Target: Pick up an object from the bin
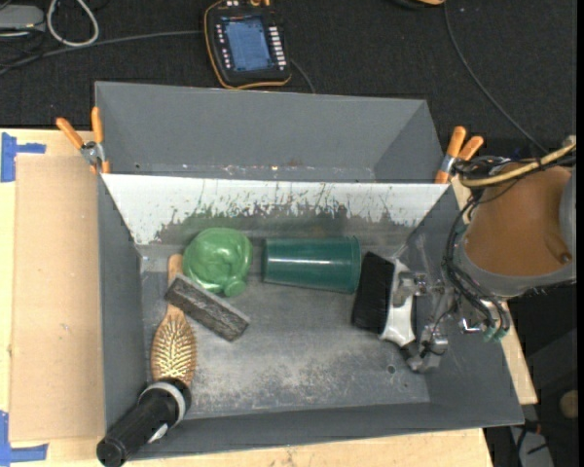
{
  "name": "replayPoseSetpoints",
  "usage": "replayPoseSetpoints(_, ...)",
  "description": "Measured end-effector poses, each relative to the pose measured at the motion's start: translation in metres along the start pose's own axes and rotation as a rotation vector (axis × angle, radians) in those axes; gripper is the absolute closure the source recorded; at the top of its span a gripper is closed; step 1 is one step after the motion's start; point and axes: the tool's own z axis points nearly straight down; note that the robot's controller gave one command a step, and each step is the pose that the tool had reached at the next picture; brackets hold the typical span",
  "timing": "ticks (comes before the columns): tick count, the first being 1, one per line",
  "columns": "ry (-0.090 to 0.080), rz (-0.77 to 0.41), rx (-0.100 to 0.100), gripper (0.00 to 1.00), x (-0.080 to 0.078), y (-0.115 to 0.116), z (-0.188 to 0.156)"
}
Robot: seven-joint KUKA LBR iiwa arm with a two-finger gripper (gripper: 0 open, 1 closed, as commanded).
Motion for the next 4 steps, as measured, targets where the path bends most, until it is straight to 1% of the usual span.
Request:
replayPoseSetpoints(1, -0.007, -0.005, 0.002, 0.0, -0.002, 0.001, -0.004)
replayPoseSetpoints(2, -0.015, -0.408, -0.003, 0.0, -0.069, -0.038, 0.061)
replayPoseSetpoints(3, -0.011, -0.348, 0.002, 0.0, -0.073, -0.007, 0.006)
replayPoseSetpoints(4, -0.006, -0.844, -0.002, 0.0, -0.077, -0.002, 0.036)
